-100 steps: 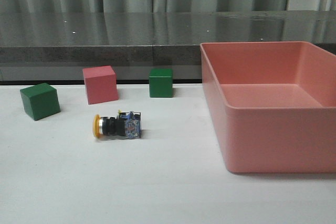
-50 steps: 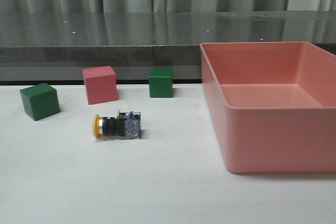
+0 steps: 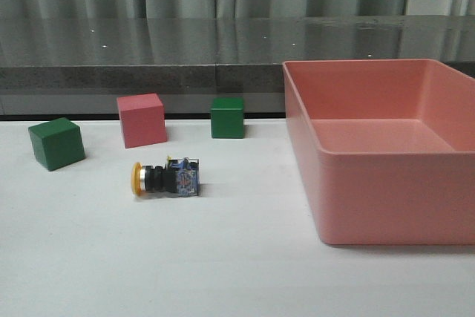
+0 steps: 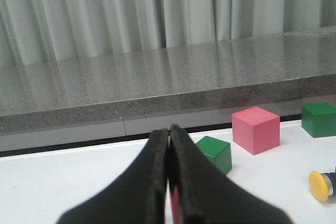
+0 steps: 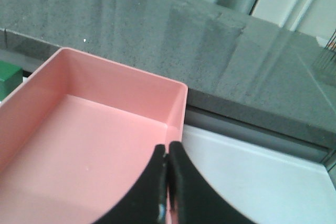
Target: Place and stand button with both arms
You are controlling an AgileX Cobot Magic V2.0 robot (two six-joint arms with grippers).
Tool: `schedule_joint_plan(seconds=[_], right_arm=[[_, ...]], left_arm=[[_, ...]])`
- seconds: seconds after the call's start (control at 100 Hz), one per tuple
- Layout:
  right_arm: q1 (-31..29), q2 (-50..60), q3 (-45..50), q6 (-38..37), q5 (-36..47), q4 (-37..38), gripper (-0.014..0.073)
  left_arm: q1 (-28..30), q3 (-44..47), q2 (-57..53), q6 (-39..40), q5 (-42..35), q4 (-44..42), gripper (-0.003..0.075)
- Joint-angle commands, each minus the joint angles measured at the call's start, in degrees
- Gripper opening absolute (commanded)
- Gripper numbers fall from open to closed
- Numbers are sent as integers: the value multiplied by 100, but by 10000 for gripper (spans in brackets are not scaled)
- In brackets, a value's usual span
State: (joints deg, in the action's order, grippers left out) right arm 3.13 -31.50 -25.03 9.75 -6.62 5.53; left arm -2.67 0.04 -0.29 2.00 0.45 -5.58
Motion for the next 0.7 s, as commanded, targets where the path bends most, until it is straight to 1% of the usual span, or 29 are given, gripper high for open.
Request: schedule_joint_plan(seconds=[0.0,0.17,0.49,0.64,0.69], right_arm=[[-49,286,-32,-28,546,-12,-109],[-49,625,70,-28,332,-18,-109],[-49,644,70,-28,313,-18,-109],[-49,644,70,-28,313,-18,-109],[-49,644,70,-28,313,-18,-109]], left_arm=[[8,171,-179,64,-449,10,-19],[8,171,-179,64,-449,10,-19],[8,171,-179,64,-459,10,-19],[8,160,-179,64,-1092,10,-19],[8,95,-179,79,-1160,68,-19]])
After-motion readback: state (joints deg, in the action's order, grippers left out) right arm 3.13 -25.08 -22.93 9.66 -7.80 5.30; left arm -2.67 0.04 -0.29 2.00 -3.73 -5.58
